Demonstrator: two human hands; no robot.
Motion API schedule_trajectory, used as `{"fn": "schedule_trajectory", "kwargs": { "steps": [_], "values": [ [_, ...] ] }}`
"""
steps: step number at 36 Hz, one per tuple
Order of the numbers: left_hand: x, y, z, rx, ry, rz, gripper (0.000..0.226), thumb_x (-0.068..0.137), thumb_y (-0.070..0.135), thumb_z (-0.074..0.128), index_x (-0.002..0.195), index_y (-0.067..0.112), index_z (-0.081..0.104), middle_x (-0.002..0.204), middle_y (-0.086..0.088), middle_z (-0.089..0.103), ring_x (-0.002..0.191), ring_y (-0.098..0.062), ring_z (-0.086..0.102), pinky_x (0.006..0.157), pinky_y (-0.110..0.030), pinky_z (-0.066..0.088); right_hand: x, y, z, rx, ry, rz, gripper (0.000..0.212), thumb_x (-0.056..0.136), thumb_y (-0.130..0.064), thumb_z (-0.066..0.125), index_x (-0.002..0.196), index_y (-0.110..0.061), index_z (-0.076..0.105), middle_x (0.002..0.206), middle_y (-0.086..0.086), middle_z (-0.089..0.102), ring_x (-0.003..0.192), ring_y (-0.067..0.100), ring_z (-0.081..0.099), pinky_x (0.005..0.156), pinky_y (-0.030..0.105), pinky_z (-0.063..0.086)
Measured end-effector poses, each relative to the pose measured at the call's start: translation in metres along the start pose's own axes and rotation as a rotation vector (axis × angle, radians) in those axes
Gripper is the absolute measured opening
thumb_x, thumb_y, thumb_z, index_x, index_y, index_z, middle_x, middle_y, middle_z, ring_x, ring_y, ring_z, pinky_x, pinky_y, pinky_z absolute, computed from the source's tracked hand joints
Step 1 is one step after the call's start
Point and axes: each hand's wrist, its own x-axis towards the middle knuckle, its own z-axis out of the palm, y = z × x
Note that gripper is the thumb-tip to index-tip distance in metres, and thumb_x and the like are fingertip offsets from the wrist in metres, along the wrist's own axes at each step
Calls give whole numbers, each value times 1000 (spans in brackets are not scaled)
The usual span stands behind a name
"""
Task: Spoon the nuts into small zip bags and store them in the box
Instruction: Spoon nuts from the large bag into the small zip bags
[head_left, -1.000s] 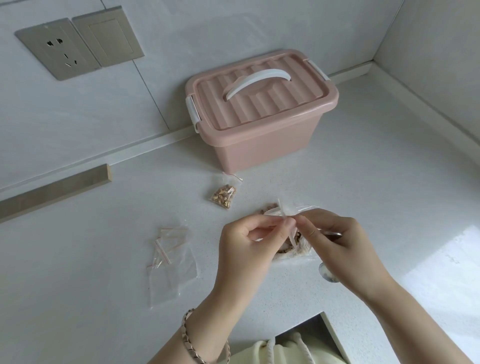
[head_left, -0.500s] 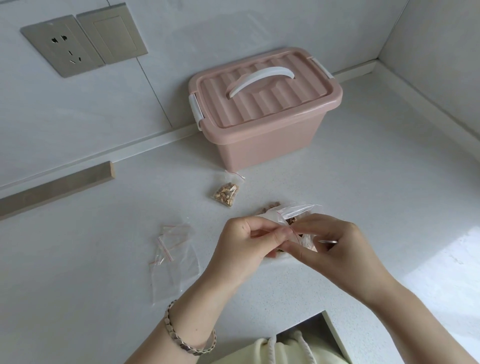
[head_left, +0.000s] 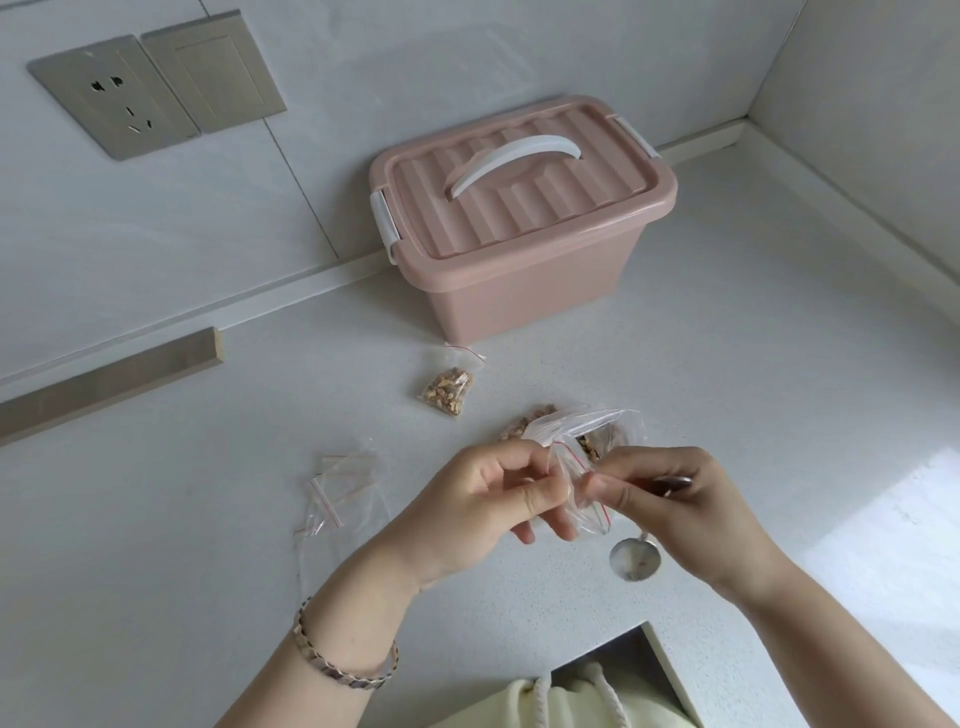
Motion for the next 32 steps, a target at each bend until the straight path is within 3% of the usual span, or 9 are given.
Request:
{"fn": "schedule_trajectory", "kwargs": {
  "steps": [1,4,6,10,14,17,20,23,32],
  "values": [
    [1,0,0,3,68,-13,23,85,10,58,64,19,57,58,5,64,65,-11,66,51,-16,42,1,-3,1,-19,22,9,25,73,-44,73,70,-20,75,62,33,53,43,35,40,43,42,38],
    [3,-5,7,146,391,-43,37,80,3,57,48,20,47,46,3,58,47,-6,57,42,-16,34,1,-10,5,-112,157,23,12,80,-9,68,70,-4,73,35,-10,49,30,4,38,38,8,27],
    [2,-9,12,462,521,-60,24,70,22,57,51,14,47,47,1,59,40,-10,43,43,-22,32,3,-9,8,-308,251,-24,8,77,-4,71,70,-8,74,40,-17,54,39,-4,48,43,5,32],
    [-3,-13,16,967,649,-78,34,72,33,58,50,17,37,44,2,42,46,-15,37,47,-19,28,6,3,12,-556,335,-12,13,72,-16,75,67,-27,73,65,-16,69,60,-1,61,56,17,47],
    [0,-22,9,795,596,88,17,71,31,61,80,26,47,75,9,54,73,-9,52,59,-18,38,5,-1,18,-505,363,-42,11,72,-6,74,66,-15,73,60,-11,67,50,-6,53,48,8,36],
    [2,-28,0,674,400,303,46,74,34,54,118,37,42,119,24,47,115,3,44,88,-6,35,5,-8,18,-406,347,-39,11,72,-1,72,64,-8,71,44,-18,55,42,-6,48,44,5,31],
    [4,-34,-2,677,271,417,72,73,41,64,136,31,29,142,21,32,137,-1,21,110,-15,18,6,-16,20,-360,311,-20,13,72,-2,72,61,-9,70,44,-20,54,40,-2,48,44,6,31],
    [8,-40,2,700,322,445,87,64,51,69,137,29,26,143,12,38,138,0,20,111,-17,19,6,-23,19,-263,263,20,14,74,-2,71,61,-7,68,37,-18,50,34,1,44,40,6,29],
    [11,-40,8,676,550,596,70,72,61,62,125,20,43,117,14,50,109,-5,51,95,-15,39,6,-31,18,-170,205,84,12,77,0,69,66,0,67,30,-17,43,29,2,41,35,7,28]
  ]
}}
